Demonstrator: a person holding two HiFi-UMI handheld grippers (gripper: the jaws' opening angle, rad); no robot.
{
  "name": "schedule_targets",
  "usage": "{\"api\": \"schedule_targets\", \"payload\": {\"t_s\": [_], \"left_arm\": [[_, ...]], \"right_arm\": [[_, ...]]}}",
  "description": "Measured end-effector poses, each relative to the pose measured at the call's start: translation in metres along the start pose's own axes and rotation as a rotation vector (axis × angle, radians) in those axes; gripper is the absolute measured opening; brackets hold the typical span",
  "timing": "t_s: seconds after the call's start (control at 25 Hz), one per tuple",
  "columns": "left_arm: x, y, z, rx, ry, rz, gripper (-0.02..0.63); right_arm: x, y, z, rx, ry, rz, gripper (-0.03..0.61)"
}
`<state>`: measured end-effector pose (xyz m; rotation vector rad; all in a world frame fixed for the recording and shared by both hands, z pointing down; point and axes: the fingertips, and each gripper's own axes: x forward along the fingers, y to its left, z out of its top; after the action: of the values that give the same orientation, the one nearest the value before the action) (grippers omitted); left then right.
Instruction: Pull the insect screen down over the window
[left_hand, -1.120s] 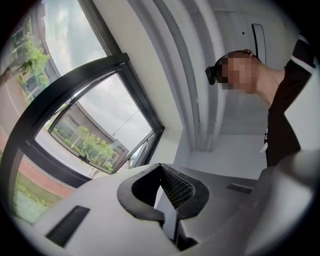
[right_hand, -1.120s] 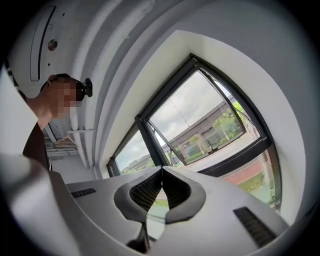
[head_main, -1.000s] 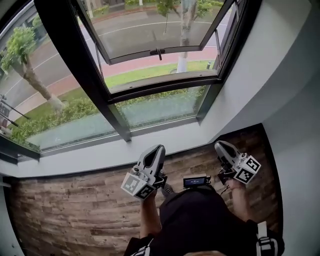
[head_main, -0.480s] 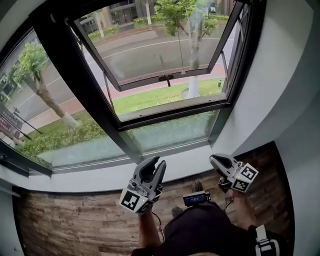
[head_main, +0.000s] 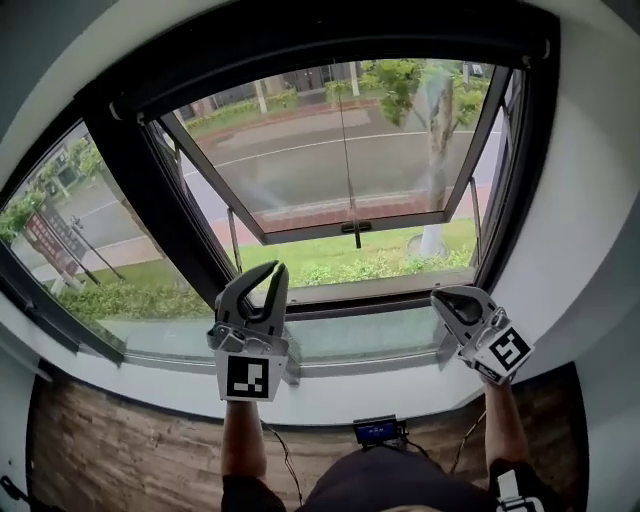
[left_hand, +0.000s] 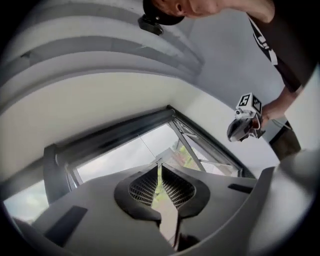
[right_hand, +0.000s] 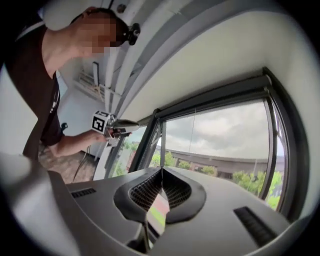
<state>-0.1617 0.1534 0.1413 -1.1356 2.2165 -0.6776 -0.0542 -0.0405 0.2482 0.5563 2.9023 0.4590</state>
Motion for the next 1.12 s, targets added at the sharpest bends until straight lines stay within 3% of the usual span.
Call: {"api": "schedule_targets", "payload": {"t_s": [0.12,0.28,0.48,0.6,0.68,0.8,0.92,1.12], "left_arm": [[0.038,0.028,0.028,0.159,0.014,0.062,0.071],[0.078,0.066,0.050,0.355,0.073,0.105,0.144],[0.109,0.114,0.048,0.562,0.201,0.182,0.144],[0.124,0.145,0.052,0.676,0.225,0.256,0.143],[0.133,0.164,0.055,0.707,0.201,0.279,0.144],[0.143,0.187,0.053,0.690,0.156,0.282,0.146],[0.157,0.204,0.051,0.678,0.119,0.266,0.266],[0.173,0.221,0.029,0.750,0.166,0.175,0.268]], "right_arm": [[0.005,-0.048,0.034,-0.194,-0.016,-0.037,0.006],[0.022,-0.104,0.076,-0.378,-0.028,-0.083,0.006],[0.051,-0.140,0.106,-0.614,0.026,-0.126,0.008],[0.067,-0.150,0.117,-0.668,0.075,-0.183,0.015],[0.077,-0.151,0.128,-0.721,0.101,-0.210,0.035],[0.098,-0.150,0.144,-0.817,0.130,-0.224,0.051],[0.114,-0.156,0.168,-0.896,0.153,-0.258,0.055],[0.140,-0.170,0.198,-0.942,0.206,-0.321,0.055]]}}
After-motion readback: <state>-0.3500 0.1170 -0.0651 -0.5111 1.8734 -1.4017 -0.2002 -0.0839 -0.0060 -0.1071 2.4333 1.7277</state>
